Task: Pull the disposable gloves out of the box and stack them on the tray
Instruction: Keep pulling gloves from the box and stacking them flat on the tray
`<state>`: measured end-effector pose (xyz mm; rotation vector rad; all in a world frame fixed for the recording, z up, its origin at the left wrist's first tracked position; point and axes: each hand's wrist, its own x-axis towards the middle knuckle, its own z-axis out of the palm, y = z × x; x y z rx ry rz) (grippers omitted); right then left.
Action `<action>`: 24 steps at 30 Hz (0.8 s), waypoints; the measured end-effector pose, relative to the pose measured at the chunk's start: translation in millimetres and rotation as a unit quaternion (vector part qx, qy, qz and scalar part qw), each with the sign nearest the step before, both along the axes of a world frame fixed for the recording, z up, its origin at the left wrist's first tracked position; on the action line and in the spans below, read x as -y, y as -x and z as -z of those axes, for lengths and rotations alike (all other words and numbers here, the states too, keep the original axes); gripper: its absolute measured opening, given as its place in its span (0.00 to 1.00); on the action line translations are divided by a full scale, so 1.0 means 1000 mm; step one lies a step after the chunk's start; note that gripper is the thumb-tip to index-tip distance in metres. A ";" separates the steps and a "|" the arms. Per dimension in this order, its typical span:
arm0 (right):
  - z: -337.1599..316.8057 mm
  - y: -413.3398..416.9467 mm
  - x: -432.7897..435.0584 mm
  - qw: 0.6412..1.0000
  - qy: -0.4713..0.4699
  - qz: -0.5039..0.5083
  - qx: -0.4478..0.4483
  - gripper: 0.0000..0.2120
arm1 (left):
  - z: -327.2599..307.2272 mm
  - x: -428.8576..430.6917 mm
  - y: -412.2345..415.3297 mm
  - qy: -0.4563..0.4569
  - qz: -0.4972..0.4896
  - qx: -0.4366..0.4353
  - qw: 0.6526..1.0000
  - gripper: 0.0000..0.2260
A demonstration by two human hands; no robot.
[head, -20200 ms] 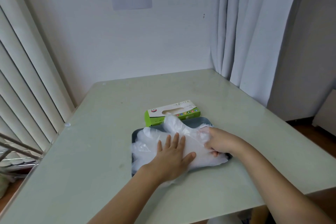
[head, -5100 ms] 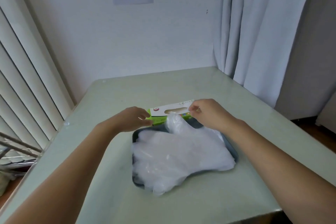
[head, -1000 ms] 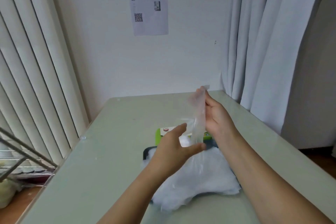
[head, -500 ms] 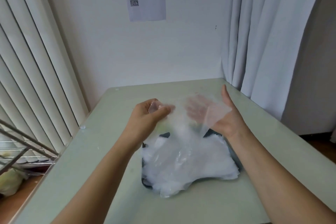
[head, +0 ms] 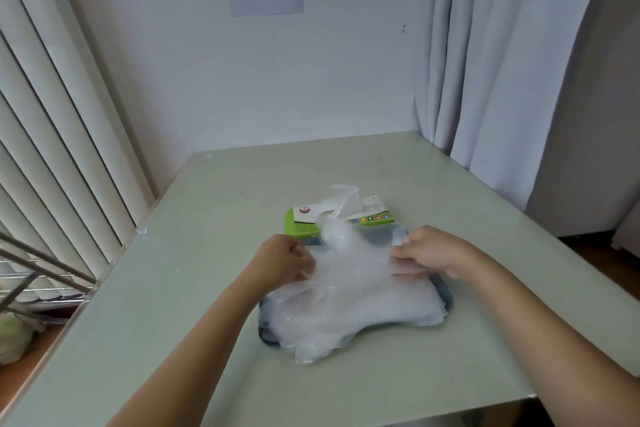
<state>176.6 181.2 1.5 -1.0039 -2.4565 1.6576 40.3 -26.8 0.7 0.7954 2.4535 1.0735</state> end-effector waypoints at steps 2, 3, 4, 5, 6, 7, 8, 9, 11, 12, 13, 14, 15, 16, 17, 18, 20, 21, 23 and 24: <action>0.005 0.000 -0.004 0.996 -0.077 0.013 0.035 0.11 | 0.009 -0.001 0.000 0.009 -0.008 -0.001 1.000 0.12; 0.006 0.000 -0.004 0.995 -0.088 0.012 0.046 0.10 | 0.010 -0.001 -0.001 0.014 -0.014 -0.004 1.000 0.12; 0.005 -0.001 -0.003 0.996 -0.076 0.013 0.051 0.09 | 0.013 -0.002 0.000 0.016 -0.018 -0.010 1.000 0.11; 0.005 -0.001 -0.002 0.997 -0.057 0.015 0.051 0.09 | 0.014 -0.002 0.000 0.020 -0.023 -0.013 0.999 0.10; 0.006 -0.002 0.000 0.997 -0.048 0.013 0.056 0.09 | 0.014 -0.003 0.000 0.024 -0.029 -0.024 0.999 0.08; 0.007 -0.002 0.000 0.997 -0.045 0.012 0.063 0.10 | 0.013 -0.003 0.000 0.041 -0.039 -0.044 0.997 0.05; 0.008 -0.002 0.000 0.997 -0.047 0.013 0.067 0.10 | 0.011 -0.003 0.000 0.063 -0.046 -0.079 0.994 0.01; 0.010 -0.001 -0.001 0.996 -0.047 0.014 0.068 0.09 | 0.009 -0.003 -0.002 0.083 -0.056 -0.129 0.987 0.05; 0.013 0.001 -0.001 0.997 -0.037 0.025 0.064 0.07 | 0.003 -0.004 -0.010 0.077 -0.047 -0.239 0.967 0.14; 0.014 0.001 -0.001 0.997 -0.036 0.029 0.062 0.06 | -0.001 -0.005 -0.017 0.043 -0.027 -0.279 0.959 0.16; 0.015 0.001 -0.002 0.997 -0.036 0.032 0.061 0.06 | -0.006 -0.008 -0.025 0.014 0.002 -0.304 0.953 0.16; 0.016 0.001 -0.002 0.997 -0.036 0.034 0.059 0.06 | -0.010 -0.012 -0.034 -0.001 0.042 -0.314 0.949 0.17; 0.016 0.000 -0.001 0.997 -0.038 0.034 0.057 0.06 | -0.011 -0.016 -0.041 0.008 0.089 -0.307 0.948 0.18; 0.016 0.000 -0.001 0.997 -0.041 0.034 0.056 0.06 | -0.009 -0.021 -0.047 0.032 0.137 -0.291 0.946 0.19; 0.017 0.000 -0.001 0.997 -0.048 0.033 0.056 0.06 | -0.005 -0.027 -0.050 0.067 0.185 -0.270 0.942 0.21; 0.018 0.000 -0.001 0.997 -0.053 0.032 0.055 0.06 | 0.001 -0.032 -0.051 0.110 0.230 -0.250 0.934 0.23; 0.018 -0.001 -0.002 0.997 -0.050 0.029 0.048 0.04 | 0.015 -0.037 -0.047 0.197 0.296 -0.222 0.908 0.26; 0.017 -0.002 -0.002 0.998 -0.036 0.024 0.041 0.03 | 0.022 -0.038 -0.043 0.223 0.312 -0.211 0.899 0.26; 0.011 -0.006 -0.001 0.999 0.024 0.005 0.042 0.05 | 0.034 -0.037 -0.037 0.240 0.323 -0.192 0.895 0.26; 0.007 -0.007 0.000 0.997 0.059 -0.012 0.054 0.07 | 0.037 -0.036 -0.034 0.237 0.322 -0.186 0.897 0.26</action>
